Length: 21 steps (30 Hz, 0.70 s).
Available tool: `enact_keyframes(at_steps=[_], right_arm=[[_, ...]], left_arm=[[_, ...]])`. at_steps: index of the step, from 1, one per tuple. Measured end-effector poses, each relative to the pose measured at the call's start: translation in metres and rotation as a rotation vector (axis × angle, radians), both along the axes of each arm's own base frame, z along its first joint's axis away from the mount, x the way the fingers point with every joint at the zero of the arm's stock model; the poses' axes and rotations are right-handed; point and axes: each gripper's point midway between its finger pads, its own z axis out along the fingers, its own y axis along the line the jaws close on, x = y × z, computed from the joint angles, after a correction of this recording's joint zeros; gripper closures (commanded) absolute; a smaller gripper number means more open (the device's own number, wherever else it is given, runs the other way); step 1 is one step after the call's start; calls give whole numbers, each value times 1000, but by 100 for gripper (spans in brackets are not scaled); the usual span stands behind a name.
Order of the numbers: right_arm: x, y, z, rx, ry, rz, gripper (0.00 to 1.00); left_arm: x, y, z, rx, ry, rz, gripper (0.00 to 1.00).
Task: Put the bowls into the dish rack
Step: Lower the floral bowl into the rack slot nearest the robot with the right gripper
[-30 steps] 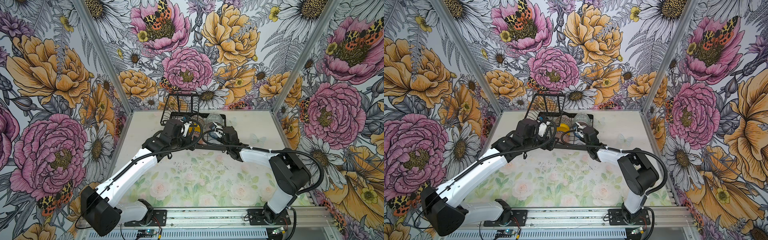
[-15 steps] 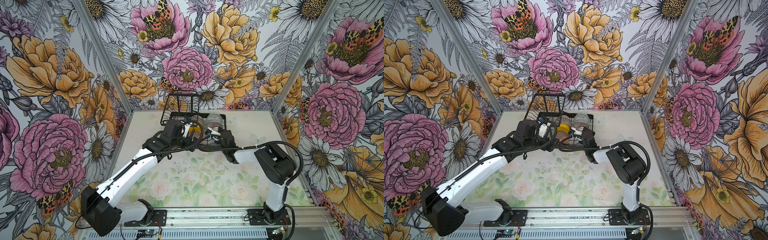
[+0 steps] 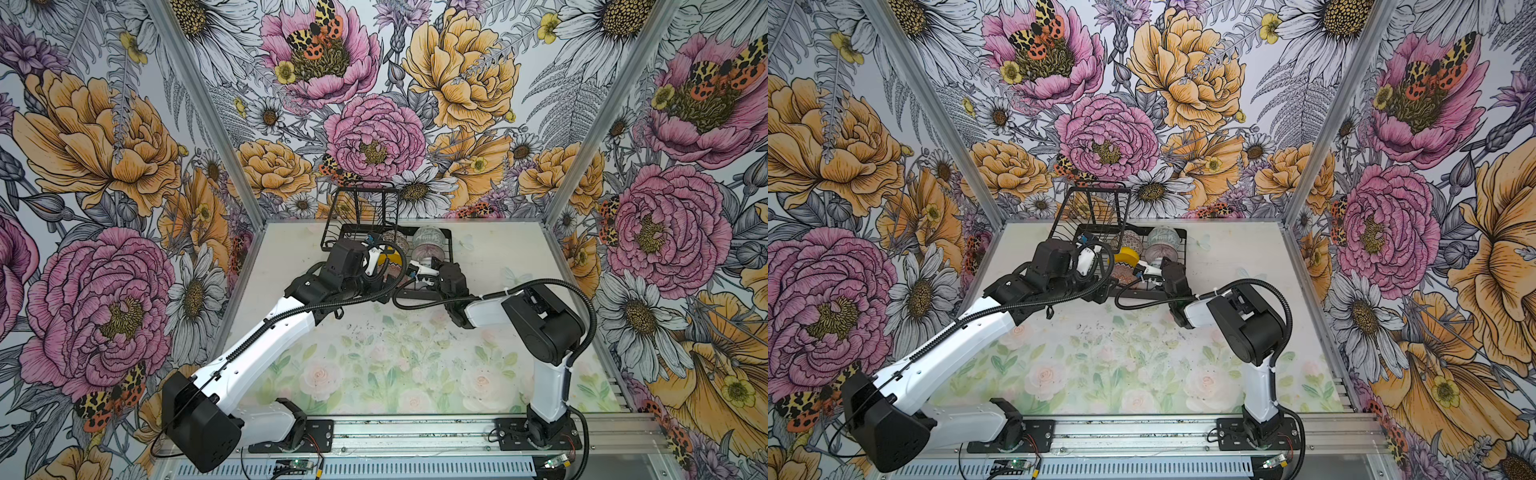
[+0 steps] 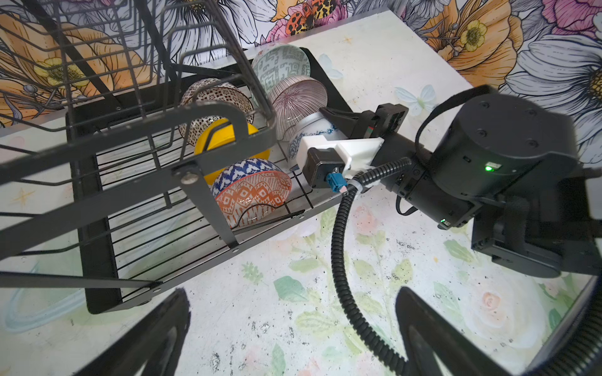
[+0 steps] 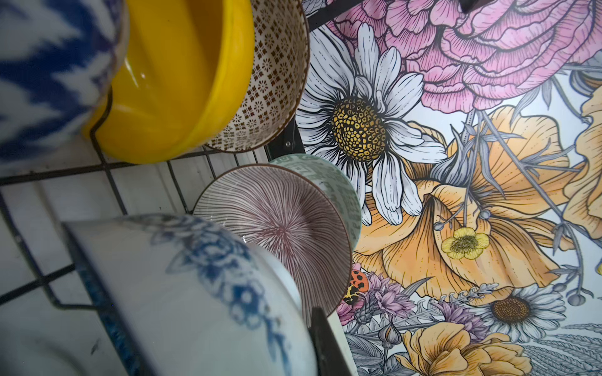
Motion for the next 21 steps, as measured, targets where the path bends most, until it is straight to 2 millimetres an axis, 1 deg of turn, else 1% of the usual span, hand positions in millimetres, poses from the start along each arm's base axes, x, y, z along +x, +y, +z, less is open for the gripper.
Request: enact_keyframes(at_steps=[5,10,16,21], right_arm=[[4,0,-1,12,34,-13,100],[4,-2,-3,42,52,-29,85],[3,-2,-5,64,77,-37,74],[2,0,-8,79,102,-36,66]], left_arm=[[0,0,0,0,0,1,1],[0,1,0,0,0,1,1],[0,0,0,-1,1,-1,1],[-1,-1,0,-5,4,-7,1]])
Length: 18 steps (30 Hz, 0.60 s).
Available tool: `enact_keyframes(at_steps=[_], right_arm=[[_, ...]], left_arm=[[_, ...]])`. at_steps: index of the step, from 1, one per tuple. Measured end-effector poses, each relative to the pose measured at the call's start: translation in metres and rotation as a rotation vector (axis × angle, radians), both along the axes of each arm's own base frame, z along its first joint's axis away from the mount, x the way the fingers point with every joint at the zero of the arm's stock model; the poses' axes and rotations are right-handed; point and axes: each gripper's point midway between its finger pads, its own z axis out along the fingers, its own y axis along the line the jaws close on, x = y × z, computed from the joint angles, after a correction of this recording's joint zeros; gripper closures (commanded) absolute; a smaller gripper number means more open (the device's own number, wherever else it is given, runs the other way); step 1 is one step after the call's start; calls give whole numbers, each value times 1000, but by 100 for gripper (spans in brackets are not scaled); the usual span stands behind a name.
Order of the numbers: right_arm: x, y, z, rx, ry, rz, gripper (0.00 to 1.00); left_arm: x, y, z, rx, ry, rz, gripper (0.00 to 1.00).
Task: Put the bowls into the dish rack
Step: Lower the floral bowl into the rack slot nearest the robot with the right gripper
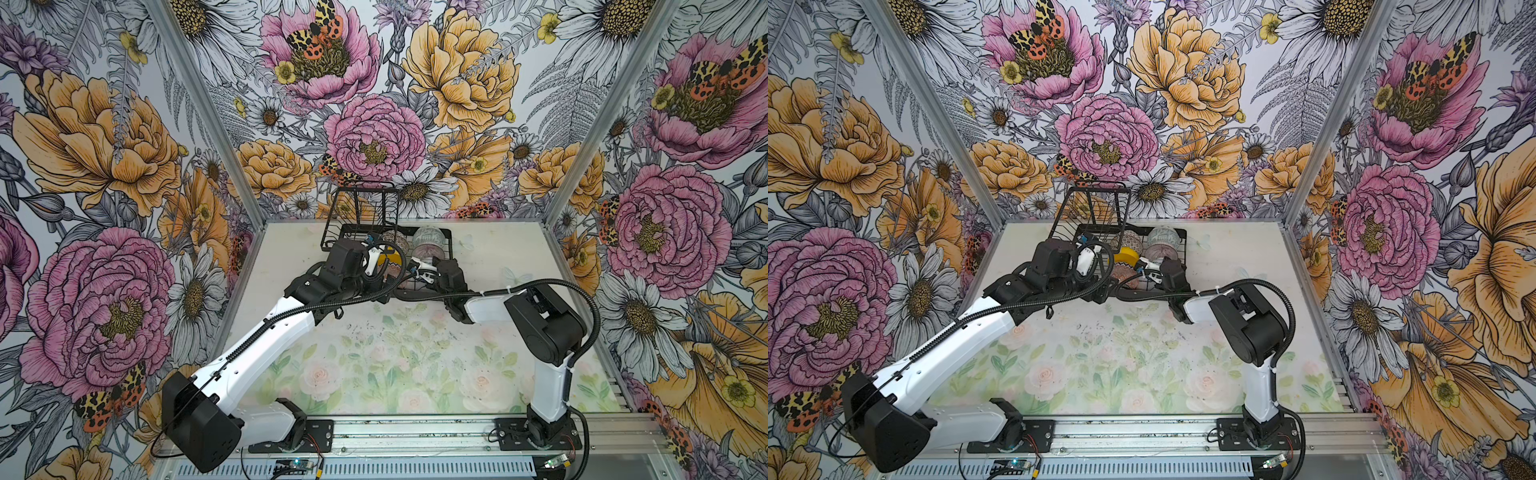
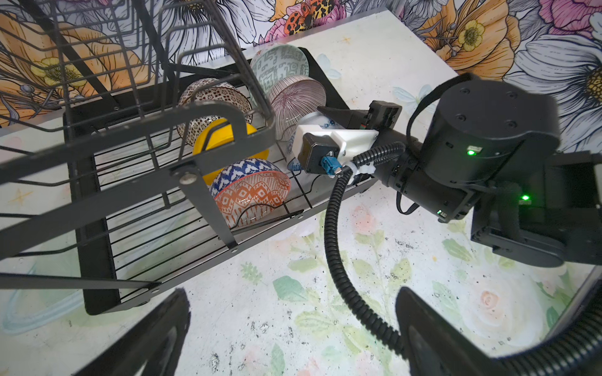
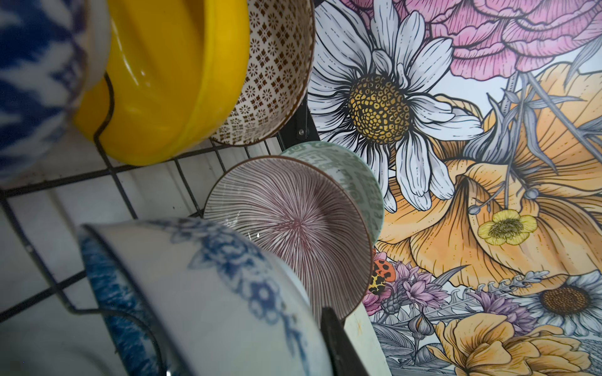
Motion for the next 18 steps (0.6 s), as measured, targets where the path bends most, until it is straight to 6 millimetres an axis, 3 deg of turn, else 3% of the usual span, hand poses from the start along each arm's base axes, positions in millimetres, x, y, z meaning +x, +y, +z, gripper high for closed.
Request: enact_keyframes(at_steps=[12,18], right_arm=[[-1,7,-4,51,54,21,43],[0,6,-5,86,78,21,14]], left_arm=[[-3,1,-9,8,19,-4,1],[-3,0,-9,7,20,-6,1]])
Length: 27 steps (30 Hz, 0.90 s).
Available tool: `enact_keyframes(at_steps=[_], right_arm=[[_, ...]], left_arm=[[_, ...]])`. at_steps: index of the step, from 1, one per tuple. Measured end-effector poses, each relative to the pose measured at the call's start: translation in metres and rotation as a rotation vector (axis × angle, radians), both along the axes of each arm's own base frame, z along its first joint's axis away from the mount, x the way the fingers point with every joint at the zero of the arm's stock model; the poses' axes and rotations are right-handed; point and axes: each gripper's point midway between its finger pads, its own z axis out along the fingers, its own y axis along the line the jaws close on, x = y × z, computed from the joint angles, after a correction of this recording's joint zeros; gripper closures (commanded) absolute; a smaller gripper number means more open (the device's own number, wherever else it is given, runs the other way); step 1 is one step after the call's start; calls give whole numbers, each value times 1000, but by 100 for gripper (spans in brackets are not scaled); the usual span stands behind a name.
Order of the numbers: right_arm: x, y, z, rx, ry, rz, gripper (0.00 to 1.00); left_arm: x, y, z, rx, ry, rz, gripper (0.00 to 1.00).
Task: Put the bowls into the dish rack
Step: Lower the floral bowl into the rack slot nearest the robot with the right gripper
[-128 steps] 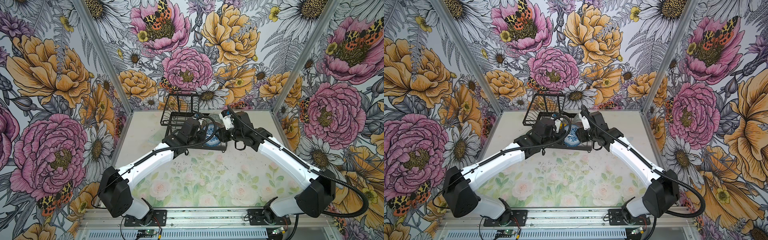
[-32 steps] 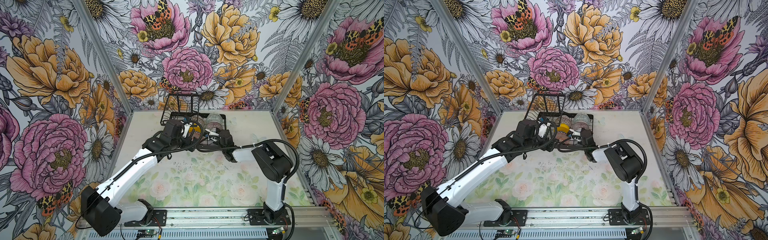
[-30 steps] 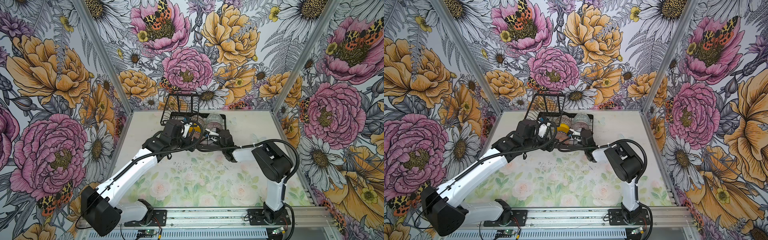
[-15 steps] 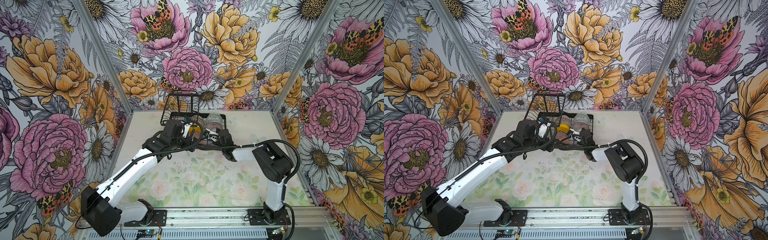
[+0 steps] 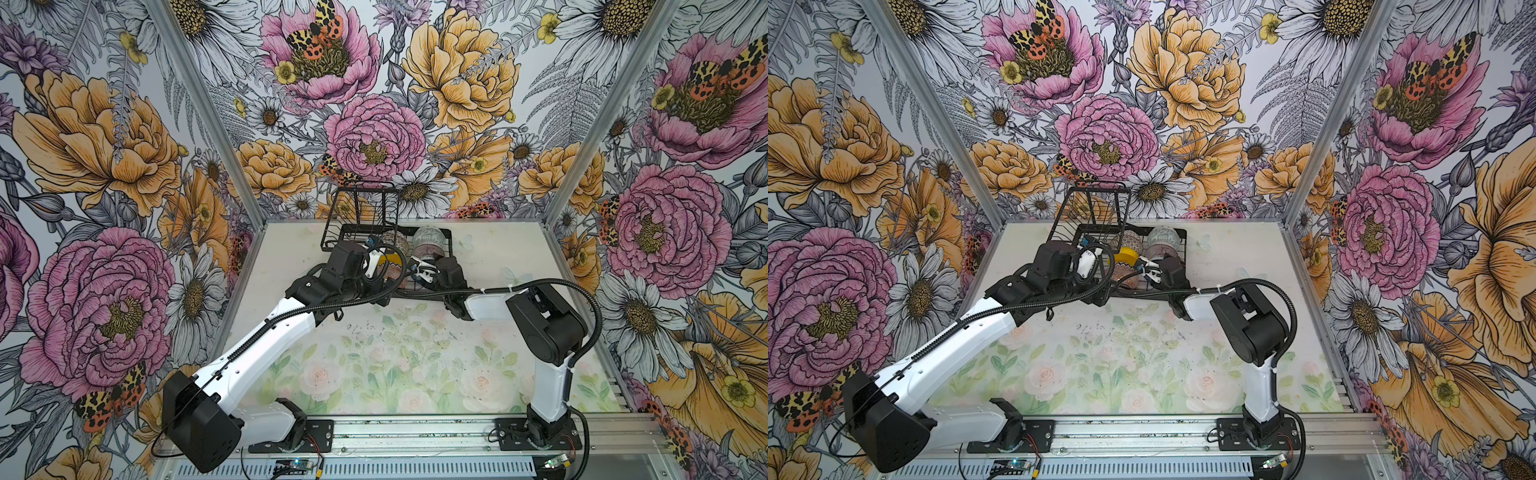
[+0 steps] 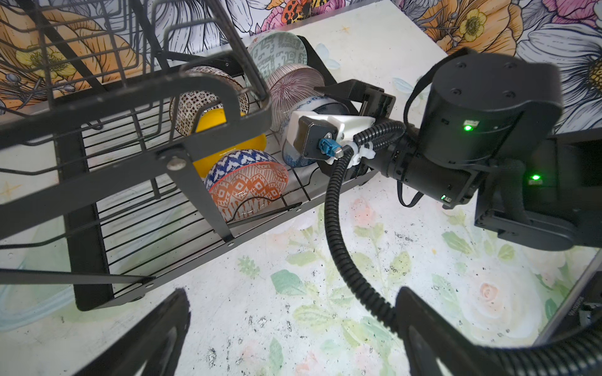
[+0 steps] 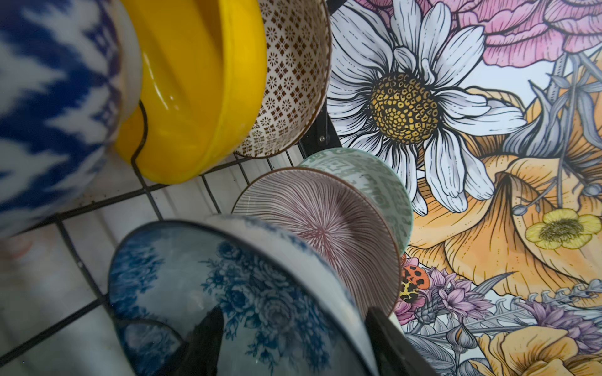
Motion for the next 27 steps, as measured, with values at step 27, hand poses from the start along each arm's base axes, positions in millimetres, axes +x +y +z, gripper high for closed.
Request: enact_keyframes(at_steps=[27], right_arm=[[-26,-18,63,114,-27,-4,0]], left_arm=[[-1,20,5,-24,-28,48,1]])
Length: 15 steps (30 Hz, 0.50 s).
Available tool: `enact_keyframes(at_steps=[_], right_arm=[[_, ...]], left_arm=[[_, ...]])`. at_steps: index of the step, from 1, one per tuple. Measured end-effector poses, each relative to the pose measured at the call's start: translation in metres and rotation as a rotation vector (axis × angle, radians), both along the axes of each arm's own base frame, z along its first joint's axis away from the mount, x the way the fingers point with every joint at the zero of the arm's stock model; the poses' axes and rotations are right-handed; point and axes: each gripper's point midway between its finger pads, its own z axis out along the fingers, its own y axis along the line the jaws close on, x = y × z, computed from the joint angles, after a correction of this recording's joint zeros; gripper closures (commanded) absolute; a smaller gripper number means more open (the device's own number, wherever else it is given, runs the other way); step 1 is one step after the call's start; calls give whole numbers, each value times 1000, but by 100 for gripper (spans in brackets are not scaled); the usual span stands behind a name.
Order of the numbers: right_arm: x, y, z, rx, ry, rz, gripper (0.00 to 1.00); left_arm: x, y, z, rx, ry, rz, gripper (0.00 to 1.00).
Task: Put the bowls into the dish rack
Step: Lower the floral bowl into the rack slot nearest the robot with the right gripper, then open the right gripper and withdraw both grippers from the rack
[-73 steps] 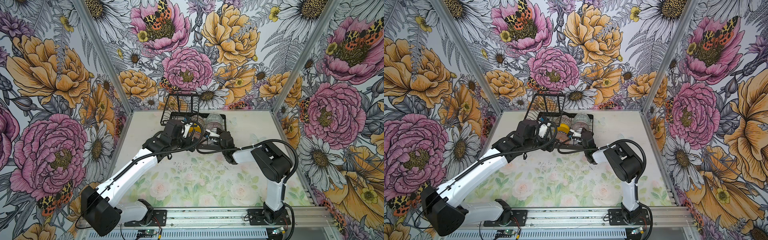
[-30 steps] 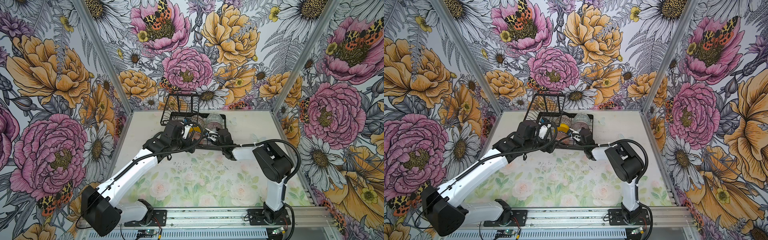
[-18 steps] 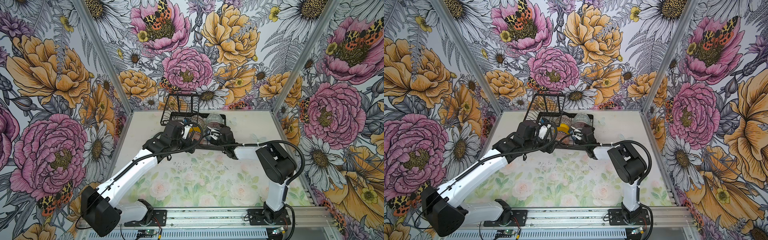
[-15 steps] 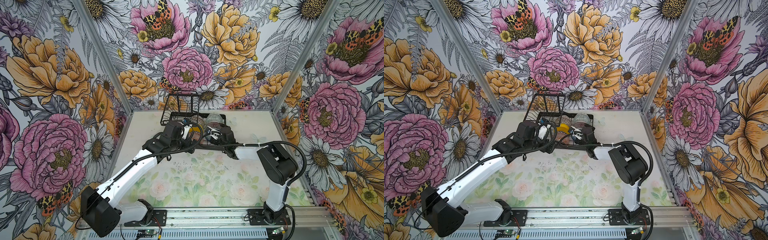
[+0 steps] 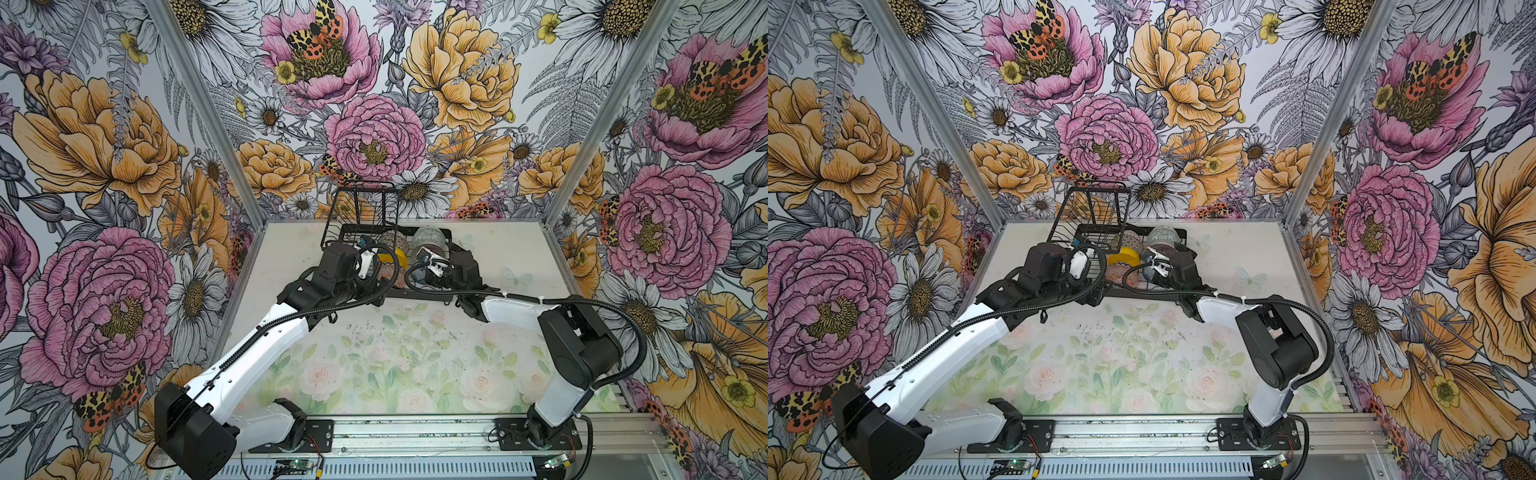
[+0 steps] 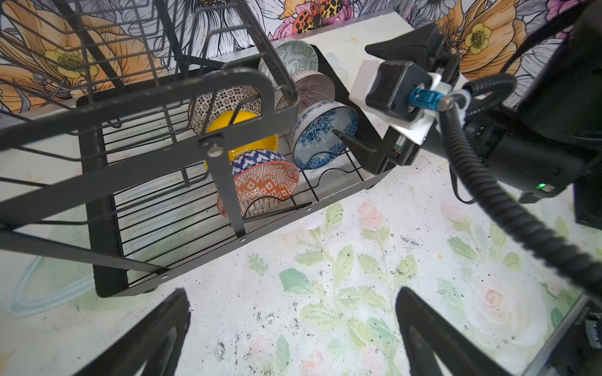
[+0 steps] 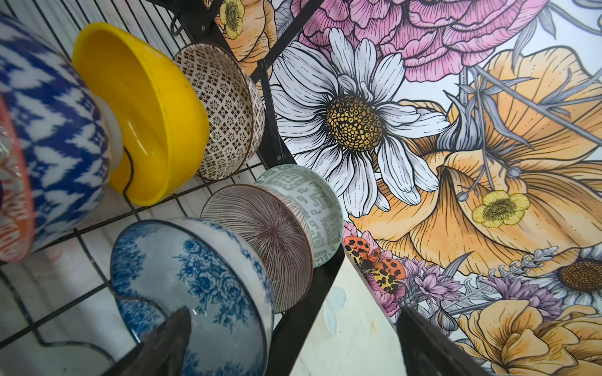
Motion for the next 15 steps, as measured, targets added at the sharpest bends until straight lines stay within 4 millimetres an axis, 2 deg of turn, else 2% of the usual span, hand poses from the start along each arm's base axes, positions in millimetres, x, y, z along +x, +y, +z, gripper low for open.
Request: enact_keyframes(at_steps=[4,10,12,15], right_arm=[[-15,-5,16,39,-2,4,0],[-37,-26,45,170,-6,-41,0],[-42,-42,54,254,-4,-90,1],[-50,-72,55,384,10,-169,0]], left_arm=[[2,20,0,-27,-41,72,1],[2,76,2,-79,-204,258,1],[0,96,-4,-95,-262,330,1],[2,127,-23,-86,-325,456,1]])
